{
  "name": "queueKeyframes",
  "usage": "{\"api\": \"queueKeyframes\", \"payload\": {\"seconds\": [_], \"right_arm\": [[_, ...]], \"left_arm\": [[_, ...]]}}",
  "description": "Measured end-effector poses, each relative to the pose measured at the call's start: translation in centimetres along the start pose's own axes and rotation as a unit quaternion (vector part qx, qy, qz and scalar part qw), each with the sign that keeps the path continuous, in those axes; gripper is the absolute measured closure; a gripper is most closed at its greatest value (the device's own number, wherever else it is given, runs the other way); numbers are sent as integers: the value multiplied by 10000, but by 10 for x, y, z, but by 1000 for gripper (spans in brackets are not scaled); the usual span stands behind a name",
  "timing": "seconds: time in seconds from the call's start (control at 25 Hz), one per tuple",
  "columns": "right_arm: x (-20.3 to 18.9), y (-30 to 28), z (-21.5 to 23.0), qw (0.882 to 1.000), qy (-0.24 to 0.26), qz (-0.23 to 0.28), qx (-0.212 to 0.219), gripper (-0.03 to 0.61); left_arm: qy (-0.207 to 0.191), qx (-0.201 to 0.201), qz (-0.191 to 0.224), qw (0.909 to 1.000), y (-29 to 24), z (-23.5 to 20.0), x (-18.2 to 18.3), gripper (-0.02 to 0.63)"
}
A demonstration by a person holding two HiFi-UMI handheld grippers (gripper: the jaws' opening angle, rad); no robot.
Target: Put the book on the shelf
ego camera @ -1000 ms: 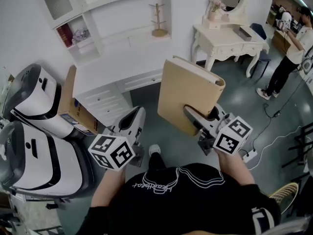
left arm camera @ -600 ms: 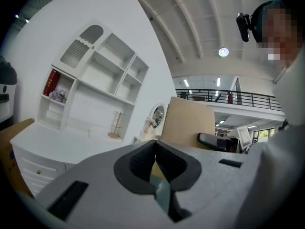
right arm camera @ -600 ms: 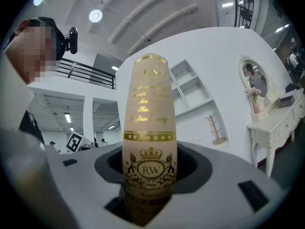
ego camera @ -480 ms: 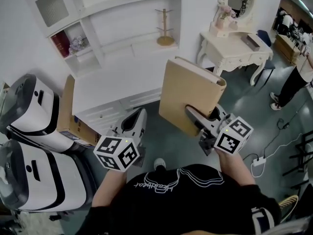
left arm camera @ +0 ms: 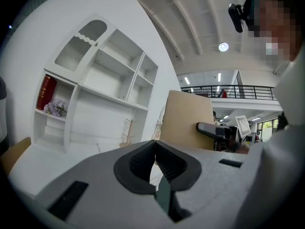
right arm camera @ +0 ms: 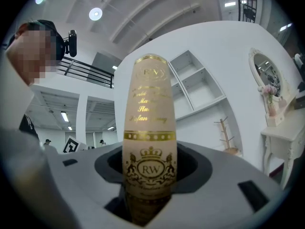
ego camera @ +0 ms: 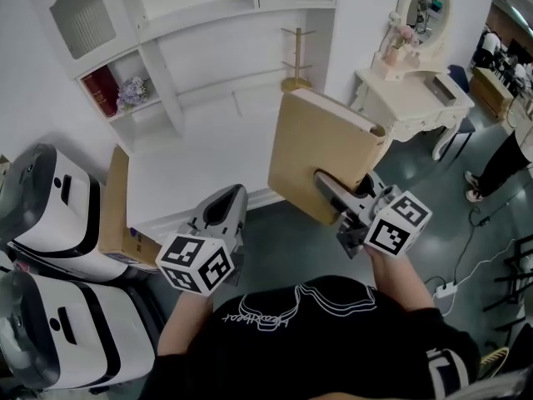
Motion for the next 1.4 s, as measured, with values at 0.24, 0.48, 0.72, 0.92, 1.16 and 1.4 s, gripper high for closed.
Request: {"api": "queueKeyframes", "payload": {"seconds": [0.24, 0.48, 0.72, 0.92, 1.16, 1.4], "right_arm": [[10, -37, 17, 9998, 196, 81, -59, 351], [17, -75, 41, 9997, 185, 140, -42, 351], [26, -130, 75, 9994, 280, 214, 13, 351], [36, -185, 109, 9991, 306, 281, 63, 351], [56, -248, 145, 9980, 460, 427, 119, 351], [85, -294, 170, 9953, 772, 552, 195, 351]], "left_arm": [[-7, -40, 58, 10000, -20, -29, 9, 609], [5, 73, 76, 9999, -42, -61, 11, 609], [-11, 109, 70, 9999, -78, -104, 22, 609], [-29, 107, 3, 9999, -120, -148, 35, 609], [-19, 75, -64, 9999, -166, -196, 47, 609], [-109, 152, 125, 9997, -199, -230, 74, 609]]}}
Point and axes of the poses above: the fingertips, and each gripper's own axes: y backward along the fingers, z to its right, x out of its top, the point moved 3 cm from there along y, backward along the fingers, and after that the axes turned 5 degrees about z, right-handed, at the moved point
